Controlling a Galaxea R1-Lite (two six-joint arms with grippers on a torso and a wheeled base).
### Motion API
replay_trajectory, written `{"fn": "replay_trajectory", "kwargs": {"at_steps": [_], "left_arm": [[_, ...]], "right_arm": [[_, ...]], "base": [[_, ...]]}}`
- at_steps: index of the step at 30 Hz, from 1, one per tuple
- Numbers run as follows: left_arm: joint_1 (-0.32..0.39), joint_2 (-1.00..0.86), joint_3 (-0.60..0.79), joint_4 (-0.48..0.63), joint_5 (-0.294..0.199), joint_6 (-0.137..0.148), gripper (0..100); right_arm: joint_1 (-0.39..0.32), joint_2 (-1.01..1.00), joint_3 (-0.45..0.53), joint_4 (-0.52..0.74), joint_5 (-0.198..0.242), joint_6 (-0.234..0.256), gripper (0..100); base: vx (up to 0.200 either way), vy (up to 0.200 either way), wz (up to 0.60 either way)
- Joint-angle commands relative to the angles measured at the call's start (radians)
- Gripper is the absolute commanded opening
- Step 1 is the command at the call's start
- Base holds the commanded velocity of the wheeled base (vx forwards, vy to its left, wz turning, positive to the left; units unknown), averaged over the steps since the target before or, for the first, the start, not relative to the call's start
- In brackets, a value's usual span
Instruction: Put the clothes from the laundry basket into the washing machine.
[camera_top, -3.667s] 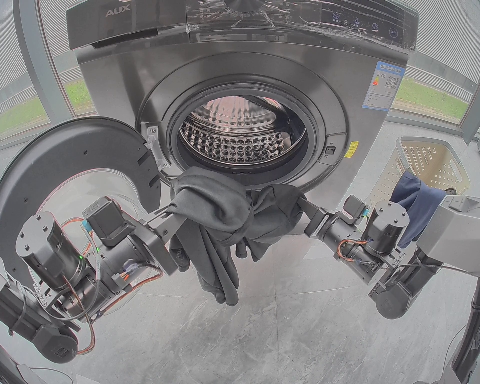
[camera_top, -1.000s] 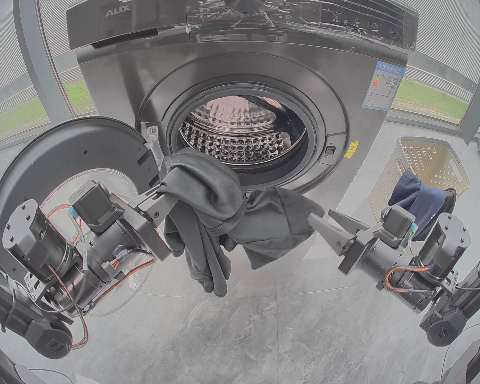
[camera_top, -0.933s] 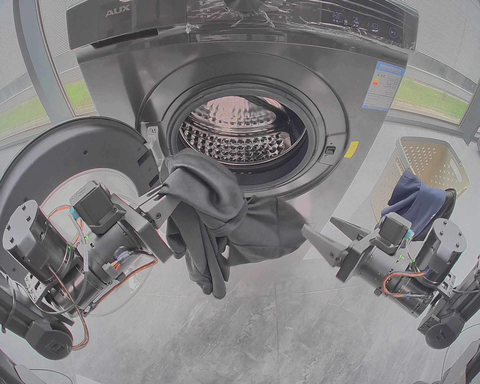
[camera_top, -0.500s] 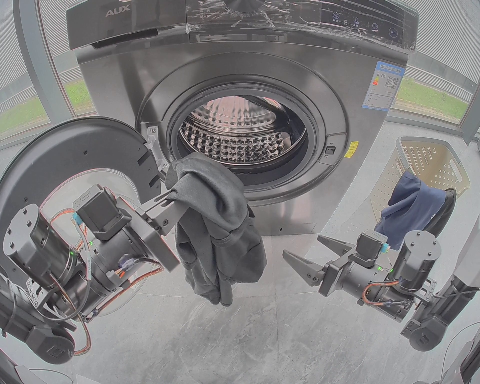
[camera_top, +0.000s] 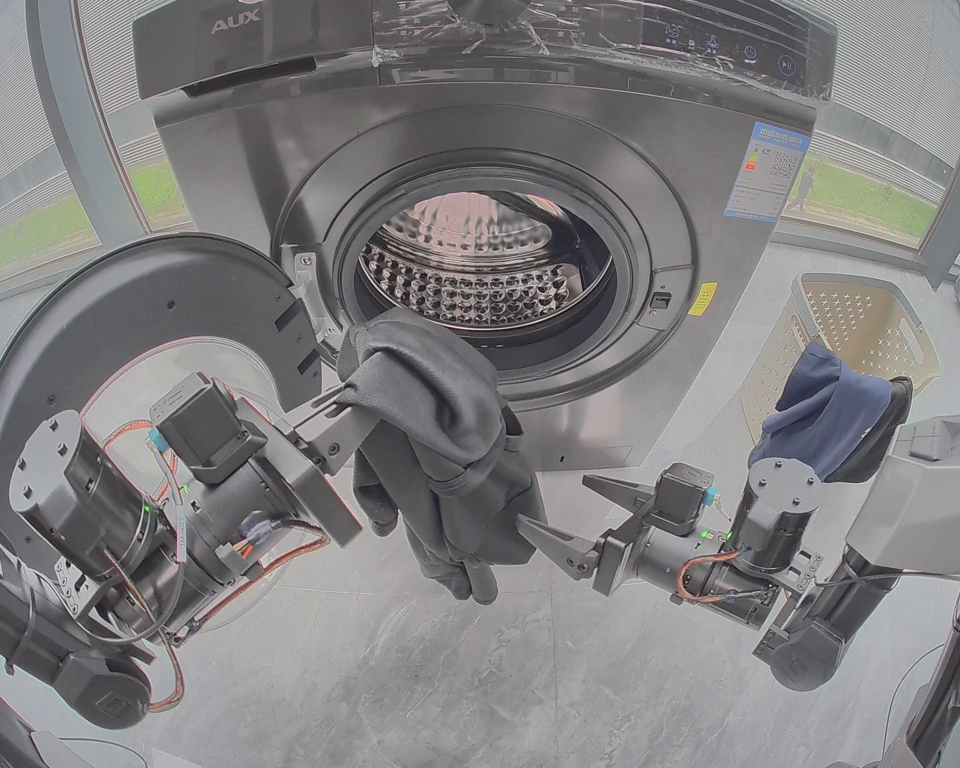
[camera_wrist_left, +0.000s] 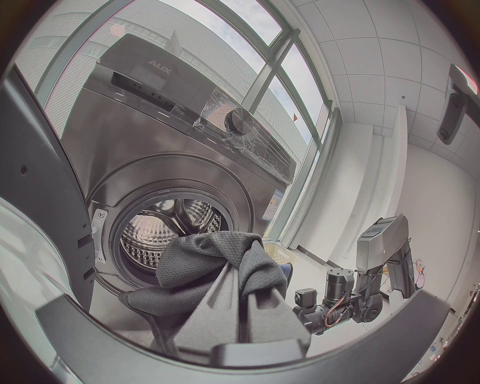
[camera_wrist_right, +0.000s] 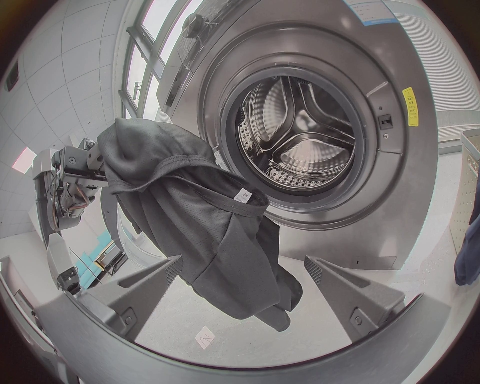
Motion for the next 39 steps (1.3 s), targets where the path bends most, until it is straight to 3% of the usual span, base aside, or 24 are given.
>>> {"fn": "replay_trajectory", "kwargs": {"at_steps": [1, 6, 10, 11, 15, 20, 21, 26, 29, 34, 39], "left_arm": [[0.000, 0.002, 0.000, 0.000, 0.000, 0.000, 0], [0.000, 0.002, 0.000, 0.000, 0.000, 0.000, 0], [0.000, 0.002, -0.003, 0.000, 0.000, 0.000, 0], [0.000, 0.002, -0.003, 0.000, 0.000, 0.000, 0], [0.000, 0.005, -0.002, 0.000, 0.000, 0.000, 0], [0.000, 0.009, -0.002, 0.000, 0.000, 0.000, 0], [0.000, 0.009, 0.000, 0.000, 0.000, 0.000, 0], [0.000, 0.014, 0.003, 0.000, 0.000, -0.002, 0], [0.003, 0.015, 0.003, 0.000, 0.000, -0.002, 0], [0.013, 0.040, -0.002, 0.000, 0.002, -0.002, 0], [0.012, 0.048, 0.001, 0.000, 0.003, -0.002, 0]], "right_arm": [[0.003, 0.078, -0.079, 0.000, 0.018, -0.021, 100], [0.004, 0.153, -0.180, 0.000, 0.062, -0.039, 100], [0.004, 0.182, -0.224, 0.001, 0.067, -0.039, 100], [0.007, 0.219, -0.274, 0.001, 0.076, -0.039, 100], [0.009, 0.247, -0.303, 0.000, 0.114, -0.039, 100], [0.019, 0.250, -0.344, 0.000, 0.114, -0.035, 100], [0.021, 0.250, -0.347, 0.000, 0.114, -0.035, 0], [0.018, 0.236, -0.333, 0.000, 0.108, -0.035, 0], [0.006, 0.184, -0.269, -0.002, 0.100, -0.031, 0], [-0.037, 0.041, -0.163, -0.002, -0.010, -0.027, 0], [-0.060, -0.080, -0.114, 0.000, -0.055, -0.012, 0]], "base": [[0.000, 0.000, 0.00], [0.000, 0.000, 0.00], [0.000, 0.000, 0.00], [0.000, 0.000, 0.00], [0.000, 0.000, 0.00], [0.000, 0.000, 0.00], [0.000, 0.000, 0.00], [0.000, 0.000, 0.00], [0.000, 0.000, 0.00], [0.000, 0.000, 0.00], [0.000, 0.000, 0.00]]}}
